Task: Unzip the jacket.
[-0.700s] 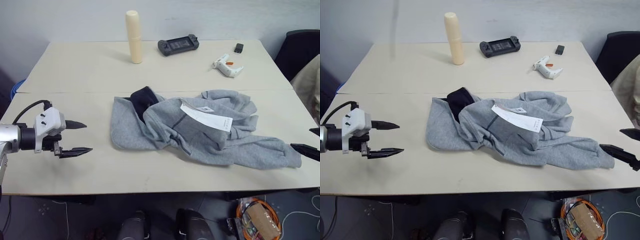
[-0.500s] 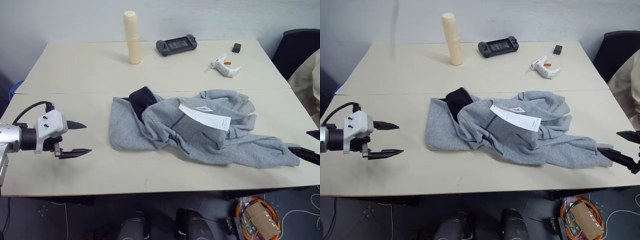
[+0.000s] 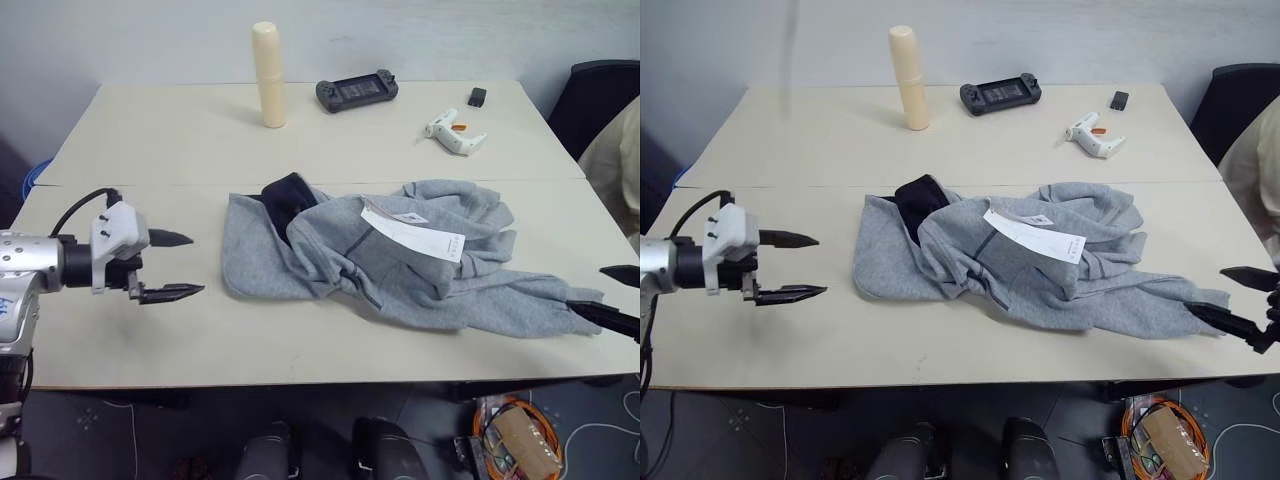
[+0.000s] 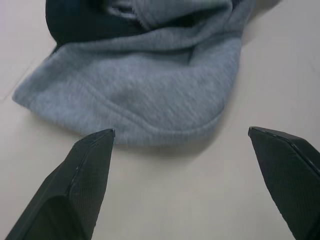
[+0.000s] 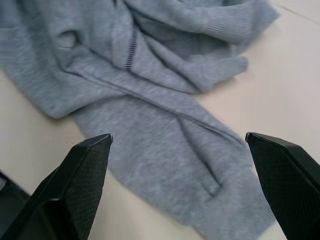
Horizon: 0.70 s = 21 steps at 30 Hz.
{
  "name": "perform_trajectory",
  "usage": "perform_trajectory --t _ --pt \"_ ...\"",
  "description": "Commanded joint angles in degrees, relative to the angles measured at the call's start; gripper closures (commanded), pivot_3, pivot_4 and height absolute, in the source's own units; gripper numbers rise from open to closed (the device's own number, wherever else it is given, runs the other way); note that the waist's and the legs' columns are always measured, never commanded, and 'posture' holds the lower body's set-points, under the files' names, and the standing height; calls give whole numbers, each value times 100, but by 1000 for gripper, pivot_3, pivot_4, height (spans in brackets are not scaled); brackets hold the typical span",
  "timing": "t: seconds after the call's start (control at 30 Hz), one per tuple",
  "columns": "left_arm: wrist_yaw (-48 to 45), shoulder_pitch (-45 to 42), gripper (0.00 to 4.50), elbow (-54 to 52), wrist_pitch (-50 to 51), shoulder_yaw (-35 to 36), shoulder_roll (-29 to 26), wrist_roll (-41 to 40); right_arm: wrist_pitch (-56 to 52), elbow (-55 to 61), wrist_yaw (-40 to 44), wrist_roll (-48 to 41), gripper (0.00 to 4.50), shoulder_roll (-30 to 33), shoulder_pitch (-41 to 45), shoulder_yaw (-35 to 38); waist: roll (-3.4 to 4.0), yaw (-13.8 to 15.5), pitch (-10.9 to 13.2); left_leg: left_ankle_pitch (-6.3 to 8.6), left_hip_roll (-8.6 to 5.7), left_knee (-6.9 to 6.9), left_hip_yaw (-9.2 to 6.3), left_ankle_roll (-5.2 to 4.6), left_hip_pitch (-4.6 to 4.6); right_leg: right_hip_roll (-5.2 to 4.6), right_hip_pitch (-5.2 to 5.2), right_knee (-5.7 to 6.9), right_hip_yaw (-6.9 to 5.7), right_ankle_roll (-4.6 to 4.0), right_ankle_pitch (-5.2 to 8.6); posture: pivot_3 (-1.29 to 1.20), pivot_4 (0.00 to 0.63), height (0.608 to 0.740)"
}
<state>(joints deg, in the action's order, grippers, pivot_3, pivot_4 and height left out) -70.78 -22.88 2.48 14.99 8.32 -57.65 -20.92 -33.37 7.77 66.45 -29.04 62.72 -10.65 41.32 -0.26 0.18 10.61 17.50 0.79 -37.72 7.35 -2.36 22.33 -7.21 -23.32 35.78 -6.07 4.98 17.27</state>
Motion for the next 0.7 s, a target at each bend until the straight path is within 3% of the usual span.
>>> perform_trajectory --t 0.03,0.17,0.37,0.63,0.7 --pt "-92 -172 0 -572 -6 -360 97 40 -136 759 126 -121 14 181 -64 210 -1 -3 0 0 0 -3 0 -1 0 0 0 2 1 0 0 0 150 740" --pt "-230 -269 0 -993 -303 -1068 210 463 24 1441 1 145 14 113 -204 -198 -1 -1 0 0 0 -4 -1 0 1 4 1 6 1 0 0 0 150 740" --pt "247 -661 0 -566 -1111 -1971 831 1621 507 1958 -390 699 14 -130 -333 -1041 -4 61 -1 1 1 -33 0 -2 7 10 2 9 3 0 0 0 150 740" --pt "709 -1053 0 397 -2005 -2371 1188 2585 1642 1245 -905 1814 14 -351 -154 -2195 -9 115 -2 2 2 -48 2 -8 7 13 3 13 -2 1 0 0 150 740" --pt "803 -1143 390 656 -2193 -2394 1248 2727 1773 958 -1087 2029 0 -419 19 -2434 -9 116 -2 0 2 -51 2 -10 7 14 3 17 -8 0 0 0 150 740"
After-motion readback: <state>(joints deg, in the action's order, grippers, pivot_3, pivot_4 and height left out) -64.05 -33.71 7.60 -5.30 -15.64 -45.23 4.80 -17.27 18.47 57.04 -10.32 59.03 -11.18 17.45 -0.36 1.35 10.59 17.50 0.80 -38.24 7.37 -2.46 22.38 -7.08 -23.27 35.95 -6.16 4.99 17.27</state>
